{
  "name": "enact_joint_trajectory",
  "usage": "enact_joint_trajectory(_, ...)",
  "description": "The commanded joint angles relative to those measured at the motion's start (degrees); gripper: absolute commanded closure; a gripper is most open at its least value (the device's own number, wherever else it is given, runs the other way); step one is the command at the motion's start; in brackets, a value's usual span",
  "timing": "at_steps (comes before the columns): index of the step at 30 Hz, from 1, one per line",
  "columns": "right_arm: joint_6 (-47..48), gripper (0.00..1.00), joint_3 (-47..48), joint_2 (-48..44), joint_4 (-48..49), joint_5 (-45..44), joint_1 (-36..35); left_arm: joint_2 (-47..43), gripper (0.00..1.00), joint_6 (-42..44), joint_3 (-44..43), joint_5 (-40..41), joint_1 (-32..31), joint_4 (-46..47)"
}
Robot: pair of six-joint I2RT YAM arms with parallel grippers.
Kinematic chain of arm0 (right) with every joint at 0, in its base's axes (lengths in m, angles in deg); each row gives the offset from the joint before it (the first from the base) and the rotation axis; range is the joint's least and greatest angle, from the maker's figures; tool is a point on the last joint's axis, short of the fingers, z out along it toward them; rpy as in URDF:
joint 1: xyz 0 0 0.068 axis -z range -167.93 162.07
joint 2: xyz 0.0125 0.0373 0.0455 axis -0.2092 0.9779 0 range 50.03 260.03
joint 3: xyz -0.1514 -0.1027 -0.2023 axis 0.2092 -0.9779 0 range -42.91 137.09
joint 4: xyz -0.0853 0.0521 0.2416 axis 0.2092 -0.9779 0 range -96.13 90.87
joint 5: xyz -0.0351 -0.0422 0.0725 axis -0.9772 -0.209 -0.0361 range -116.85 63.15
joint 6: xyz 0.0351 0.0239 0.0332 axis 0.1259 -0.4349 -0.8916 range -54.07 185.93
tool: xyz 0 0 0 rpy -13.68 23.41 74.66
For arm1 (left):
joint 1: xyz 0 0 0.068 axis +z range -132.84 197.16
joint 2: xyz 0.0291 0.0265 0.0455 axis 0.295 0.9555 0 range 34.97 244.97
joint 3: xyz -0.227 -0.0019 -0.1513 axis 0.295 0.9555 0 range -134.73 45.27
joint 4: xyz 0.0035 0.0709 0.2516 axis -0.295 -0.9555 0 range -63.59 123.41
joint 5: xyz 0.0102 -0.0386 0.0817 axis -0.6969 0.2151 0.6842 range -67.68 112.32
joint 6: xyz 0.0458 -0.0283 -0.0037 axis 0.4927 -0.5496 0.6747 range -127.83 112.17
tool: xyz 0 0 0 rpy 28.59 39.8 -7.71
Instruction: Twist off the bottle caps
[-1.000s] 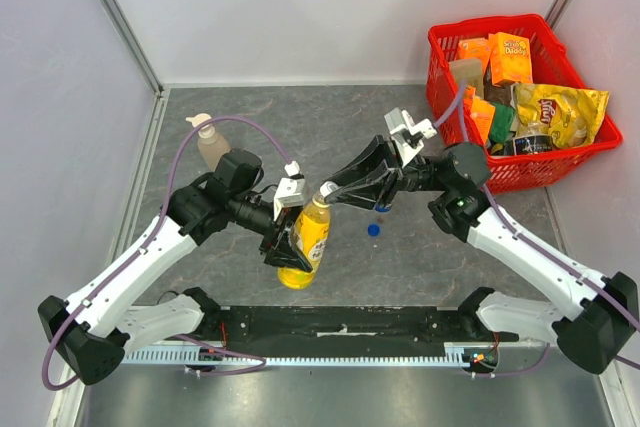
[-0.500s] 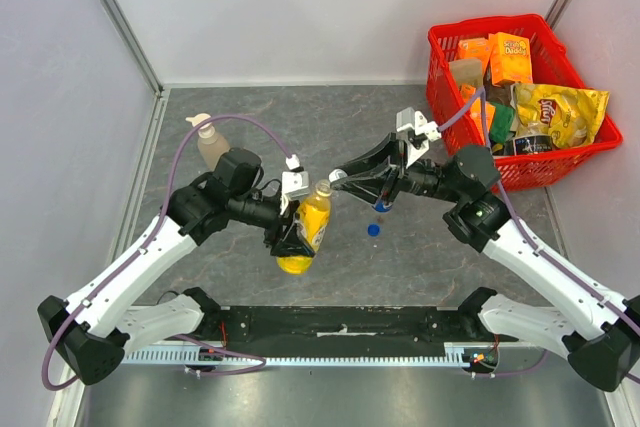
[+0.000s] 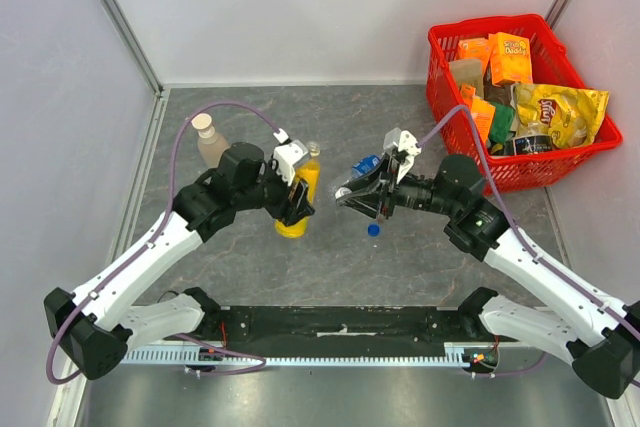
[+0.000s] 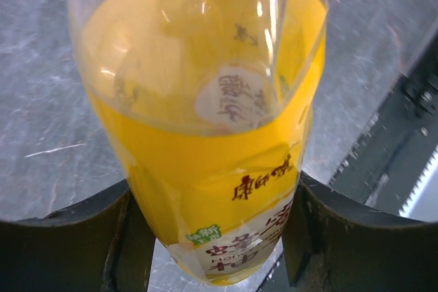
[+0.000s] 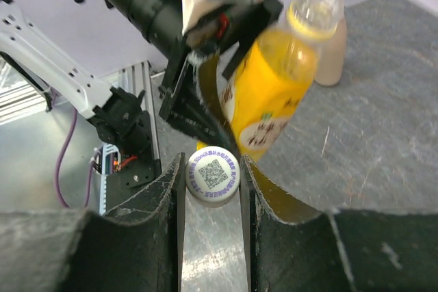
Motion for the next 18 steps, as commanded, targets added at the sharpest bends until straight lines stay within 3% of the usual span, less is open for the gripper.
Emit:
enact_joint_trajectory(1, 2.87, 1.0, -1.84, 0.01, -3.49, -4.2, -1.07, 0.37, 0.98, -7.53, 0.49, 13.47, -0.1, 8.22)
enact_joint_trajectory(8, 4.81, 1.0, -4.56, 1.6, -5.88, -13.07, -4.32, 0.29, 0.98, -8.24, 4.88, 24.11, -0.1, 19.55)
enact_joint_trajectory(18, 4.64, 1.0, -7.47, 4.84, -5.52, -23.97, -11.43, 2.3, 0.98, -0.44, 18.76, 33.79, 0.86, 47.14)
